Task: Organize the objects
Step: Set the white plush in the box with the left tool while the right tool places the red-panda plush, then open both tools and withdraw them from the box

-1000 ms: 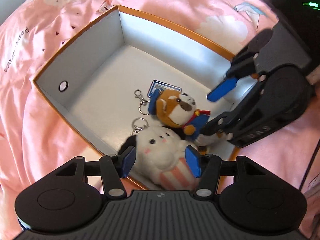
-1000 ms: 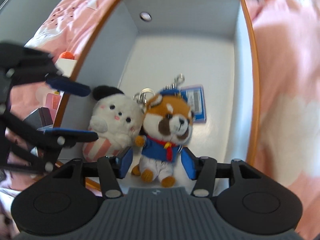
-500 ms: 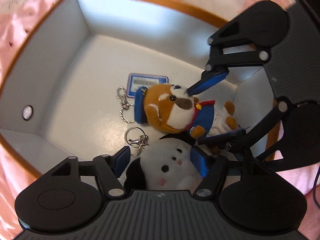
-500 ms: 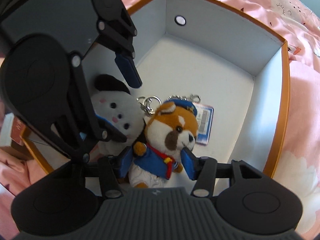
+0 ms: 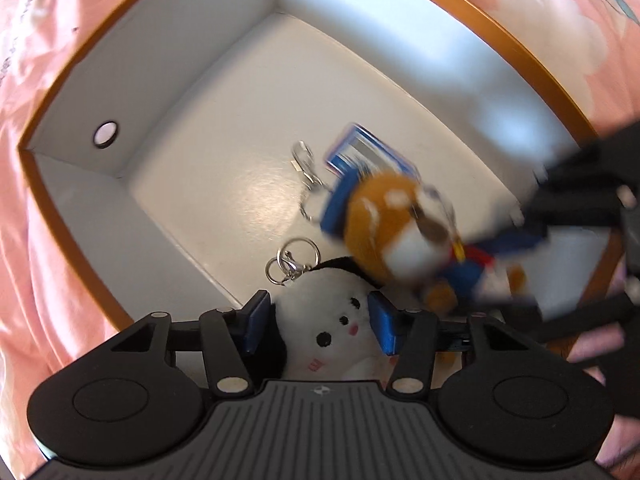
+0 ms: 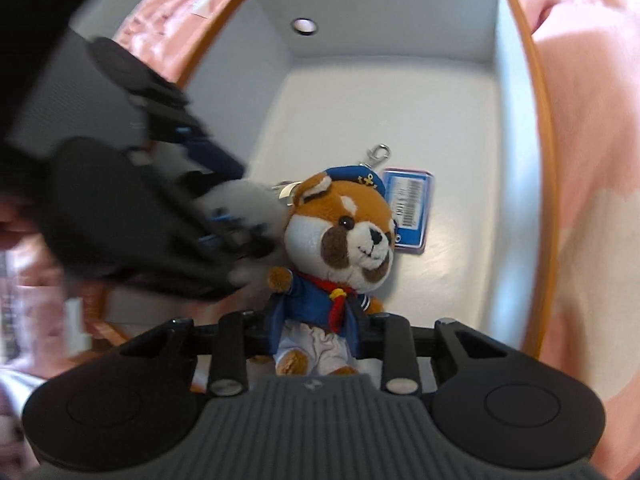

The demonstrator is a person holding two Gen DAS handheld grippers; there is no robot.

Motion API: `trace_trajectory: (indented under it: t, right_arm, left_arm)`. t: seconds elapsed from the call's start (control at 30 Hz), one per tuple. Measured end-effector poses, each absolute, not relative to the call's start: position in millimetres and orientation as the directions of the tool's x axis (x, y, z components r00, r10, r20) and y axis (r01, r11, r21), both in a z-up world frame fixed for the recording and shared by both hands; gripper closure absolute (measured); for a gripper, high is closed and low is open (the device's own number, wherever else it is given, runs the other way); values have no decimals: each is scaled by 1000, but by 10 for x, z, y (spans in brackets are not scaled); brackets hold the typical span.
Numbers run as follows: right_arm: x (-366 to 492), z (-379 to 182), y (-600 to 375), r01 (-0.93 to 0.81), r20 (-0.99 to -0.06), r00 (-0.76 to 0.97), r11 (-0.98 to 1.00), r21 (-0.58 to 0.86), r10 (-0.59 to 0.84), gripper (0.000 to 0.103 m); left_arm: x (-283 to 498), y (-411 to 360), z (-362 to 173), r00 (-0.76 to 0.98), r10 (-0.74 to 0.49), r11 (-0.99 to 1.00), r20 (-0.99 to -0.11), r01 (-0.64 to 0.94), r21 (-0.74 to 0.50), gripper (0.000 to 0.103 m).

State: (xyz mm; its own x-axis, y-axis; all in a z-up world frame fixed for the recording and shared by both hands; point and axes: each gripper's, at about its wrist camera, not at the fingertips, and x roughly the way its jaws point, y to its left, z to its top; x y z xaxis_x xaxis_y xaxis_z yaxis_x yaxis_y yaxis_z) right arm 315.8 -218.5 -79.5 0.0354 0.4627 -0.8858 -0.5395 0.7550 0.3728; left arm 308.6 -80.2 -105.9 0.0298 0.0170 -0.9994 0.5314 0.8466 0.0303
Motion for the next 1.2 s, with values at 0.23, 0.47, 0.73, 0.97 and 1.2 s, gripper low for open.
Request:
trace_trajectory:
  t: [0.23, 0.47, 0.73, 0.97, 1.2]
  right_arm:
    - [3105, -973, -2087, -541, -903, 0, 759, 361, 429, 72]
    - [3026, -959, -2016, -582, -920, 36, 757, 298, 390, 67]
    - [2789, -619, -2020, -609, -921, 240, 787, 103, 306, 50]
    - [2511, -98, -1932, -639, -834, 410, 769, 27, 370, 50]
    - [2300, 107, -1138, -742, -794, 317, 657, 133, 519, 59]
  left_arm:
    - [3220, -849, -1104, 42, 2, 861, -999, 508, 23, 42]
    - [3095, -658, -748, 145, -114, 865, -983, 500, -27, 33]
    - [2667, -244, 12, 275, -231, 886, -933, 456, -85, 33]
    - [2348, 247, 209, 346, -208, 922, -915, 383, -65, 33]
    - [2172, 880, 89, 310, -149, 968, -939, 239, -74, 33]
